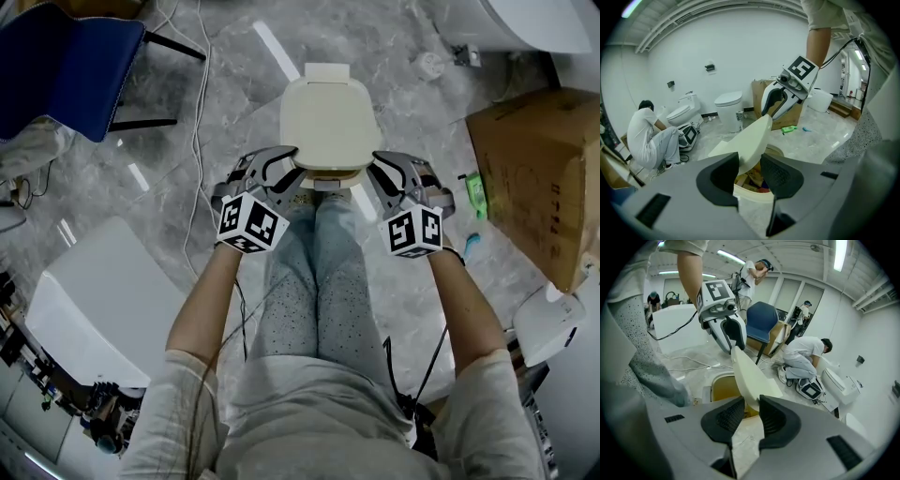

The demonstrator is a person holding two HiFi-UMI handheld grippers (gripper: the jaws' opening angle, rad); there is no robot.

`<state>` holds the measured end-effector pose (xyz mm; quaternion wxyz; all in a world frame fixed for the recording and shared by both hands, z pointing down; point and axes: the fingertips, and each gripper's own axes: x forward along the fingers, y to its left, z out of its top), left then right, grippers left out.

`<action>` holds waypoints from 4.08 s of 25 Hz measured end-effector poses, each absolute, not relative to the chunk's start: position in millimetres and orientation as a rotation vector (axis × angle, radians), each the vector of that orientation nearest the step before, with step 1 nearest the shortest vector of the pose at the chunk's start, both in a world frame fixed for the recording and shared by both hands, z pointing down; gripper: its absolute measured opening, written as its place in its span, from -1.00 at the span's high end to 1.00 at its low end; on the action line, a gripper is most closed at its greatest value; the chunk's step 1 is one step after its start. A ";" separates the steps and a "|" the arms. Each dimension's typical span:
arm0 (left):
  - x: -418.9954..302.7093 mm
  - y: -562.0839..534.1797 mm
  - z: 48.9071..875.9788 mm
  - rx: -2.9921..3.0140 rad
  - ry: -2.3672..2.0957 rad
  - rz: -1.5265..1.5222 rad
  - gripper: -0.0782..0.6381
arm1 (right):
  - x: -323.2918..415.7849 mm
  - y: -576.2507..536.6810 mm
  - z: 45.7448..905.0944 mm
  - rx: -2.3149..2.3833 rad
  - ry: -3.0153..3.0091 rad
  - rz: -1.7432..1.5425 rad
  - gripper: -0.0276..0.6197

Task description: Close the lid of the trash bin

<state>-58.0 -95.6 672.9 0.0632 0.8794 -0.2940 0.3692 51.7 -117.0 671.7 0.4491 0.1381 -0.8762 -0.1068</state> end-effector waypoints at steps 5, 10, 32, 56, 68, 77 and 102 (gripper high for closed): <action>-56.3 -86.6 685.0 2.660 -0.850 1.189 0.35 | 53.3 -107.2 683.9 0.310 -2.153 -0.261 0.57; -54.9 -76.7 697.7 2.661 -0.833 1.263 0.34 | 54.5 -98.2 695.7 0.288 -2.124 -0.285 0.55; -52.2 -53.4 744.6 2.687 -0.709 1.453 0.33 | 58.3 -74.6 742.8 0.229 -2.018 -0.368 0.54; -49.6 -43.2 788.8 2.620 -0.620 1.578 0.34 | 60.2 -63.0 785.0 0.174 -1.919 -0.373 0.60; -48.0 -41.6 804.4 2.548 -0.539 1.599 0.35 | 61.3 -60.1 803.1 0.100 -1.862 -0.304 0.62; -47.3 -41.0 811.4 2.494 -0.507 1.587 0.36 | 58.4 -54.8 810.9 0.016 -1.838 -0.269 0.65; -45.8 -55.3 806.1 2.373 -0.523 1.421 0.60 | 48.1 -58.0 813.0 0.034 -1.807 -0.001 0.71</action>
